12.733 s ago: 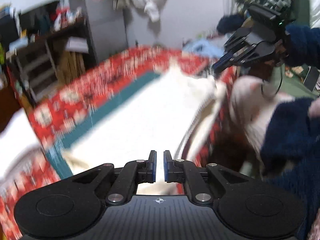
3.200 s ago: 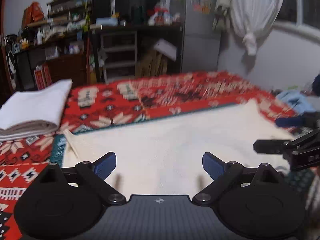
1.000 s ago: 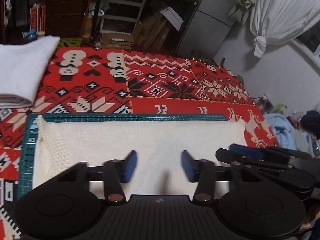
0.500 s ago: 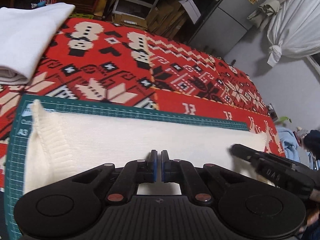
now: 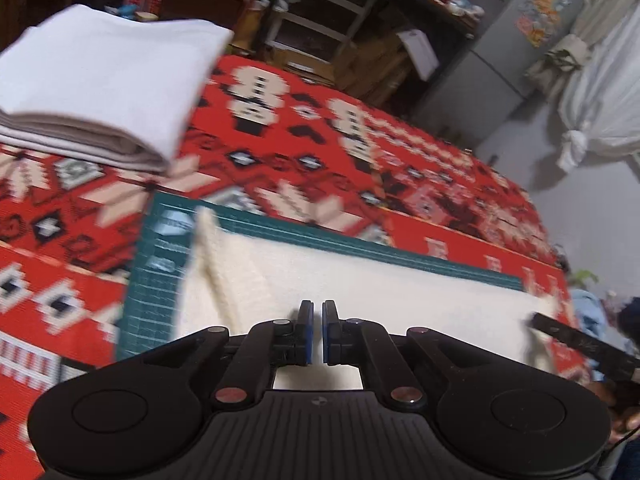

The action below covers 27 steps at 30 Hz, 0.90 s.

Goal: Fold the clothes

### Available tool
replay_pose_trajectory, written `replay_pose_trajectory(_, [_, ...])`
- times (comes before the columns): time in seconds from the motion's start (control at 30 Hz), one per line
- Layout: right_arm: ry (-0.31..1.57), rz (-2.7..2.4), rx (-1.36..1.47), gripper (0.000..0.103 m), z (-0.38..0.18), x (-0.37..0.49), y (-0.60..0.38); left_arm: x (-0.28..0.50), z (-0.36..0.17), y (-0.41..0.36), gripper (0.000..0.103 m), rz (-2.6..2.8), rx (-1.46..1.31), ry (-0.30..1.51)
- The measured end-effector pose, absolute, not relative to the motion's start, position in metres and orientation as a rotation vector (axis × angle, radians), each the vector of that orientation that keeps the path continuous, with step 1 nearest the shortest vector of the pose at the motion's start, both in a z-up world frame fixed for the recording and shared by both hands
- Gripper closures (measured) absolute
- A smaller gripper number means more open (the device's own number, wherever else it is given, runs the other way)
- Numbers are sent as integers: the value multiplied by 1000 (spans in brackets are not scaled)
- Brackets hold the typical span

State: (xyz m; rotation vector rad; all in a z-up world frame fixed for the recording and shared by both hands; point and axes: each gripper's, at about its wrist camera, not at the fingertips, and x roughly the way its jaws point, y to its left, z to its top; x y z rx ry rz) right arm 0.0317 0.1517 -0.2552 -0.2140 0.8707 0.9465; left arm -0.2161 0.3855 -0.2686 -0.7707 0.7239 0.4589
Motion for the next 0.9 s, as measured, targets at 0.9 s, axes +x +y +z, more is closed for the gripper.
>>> replay_pose_trajectory(0.9, [800,995,-350,93,-261,-21,148,-194,-266,327,99,406,-561,804])
